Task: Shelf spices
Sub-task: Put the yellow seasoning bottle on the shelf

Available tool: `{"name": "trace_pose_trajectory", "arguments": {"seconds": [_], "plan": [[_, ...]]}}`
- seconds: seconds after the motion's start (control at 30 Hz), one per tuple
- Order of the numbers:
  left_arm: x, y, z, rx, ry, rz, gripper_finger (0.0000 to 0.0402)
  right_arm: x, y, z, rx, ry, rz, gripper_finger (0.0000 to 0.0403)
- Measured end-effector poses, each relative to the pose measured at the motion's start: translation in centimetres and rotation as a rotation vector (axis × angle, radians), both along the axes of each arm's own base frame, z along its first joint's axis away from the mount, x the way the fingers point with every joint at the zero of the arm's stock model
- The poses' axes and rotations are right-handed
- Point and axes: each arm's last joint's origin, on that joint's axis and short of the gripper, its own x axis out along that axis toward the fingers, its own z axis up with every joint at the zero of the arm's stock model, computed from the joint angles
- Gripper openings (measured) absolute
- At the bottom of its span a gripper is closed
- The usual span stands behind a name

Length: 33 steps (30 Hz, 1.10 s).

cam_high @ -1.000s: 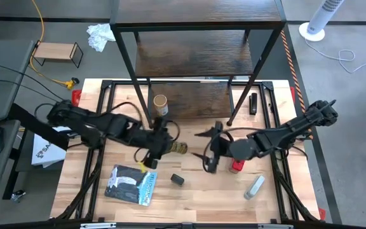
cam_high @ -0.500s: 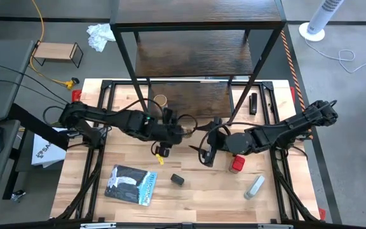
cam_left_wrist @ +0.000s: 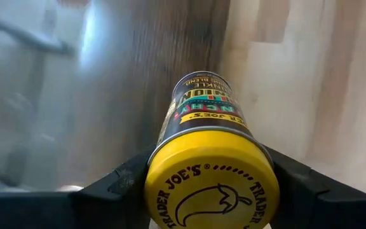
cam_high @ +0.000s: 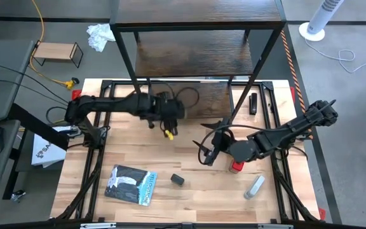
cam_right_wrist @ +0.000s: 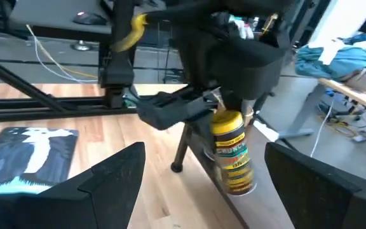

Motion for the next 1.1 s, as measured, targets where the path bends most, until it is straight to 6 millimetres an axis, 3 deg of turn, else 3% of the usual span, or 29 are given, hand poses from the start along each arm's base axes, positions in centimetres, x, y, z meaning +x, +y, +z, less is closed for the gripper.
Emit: {"name": "trace_pose_trajectory", "arguments": {"seconds": [0.1, 0.2, 0.33, 0.47, 0.57, 0.7, 0.8, 0.93, 1.1], "plan": [[-0.3, -0.3, -0.4, -0.185, 0.006, 0.038, 0.0213, -0.4, 0.3, 0.2, -0.011, -0.007, -0.02, 0.0321], [-0.6, -2.6, -0.1, -0.291, 0.018, -0.056, 0.0213, -0.7, 0.6, 0.2, -0.028, -0.01, -0.048, 0.0321], [-2.8, -6.5, 0.6, -0.266, 0.063, -0.086, 0.0213, -0.9, 0.9, 0.0, -0.045, 0.015, -0.048, 0.0321], [-7.3, -10.0, 0.6, -0.208, -0.027, 0.016, 0.0213, -1.2, 0.9, -0.5, -0.012, 0.03, -0.081, 0.0321], [-11.6, -11.4, 0.1, -0.246, -0.142, 0.173, 0.0213, -1.4, 0.8, -1.0, 0.03, 0.04, -0.099, 0.0321], [-16.7, -11.2, -1.3, -0.308, -0.259, 0.427, 0.0213, -1.6, 0.7, -1.3, 0.078, 0.047, -0.1, 0.0321], [-19.0, -9.6, -1.9, -0.302, -0.275, 0.591, 0.0213, -1.5, 0.8, -1.3, 0.099, 0.045, -0.089, 0.0321], [-19.2, -8.8, -1.9, -0.312, -0.318, 0.573, 0.0213, -1.5, 0.8, -1.3, 0.103, 0.048, -0.079, 0.0321], [-14.9, -9.2, -1.7, -0.286, -0.449, 0.359, 0.0213, -1.5, 0.8, -1.3, 0.097, 0.042, -0.092, 0.0321]]}}
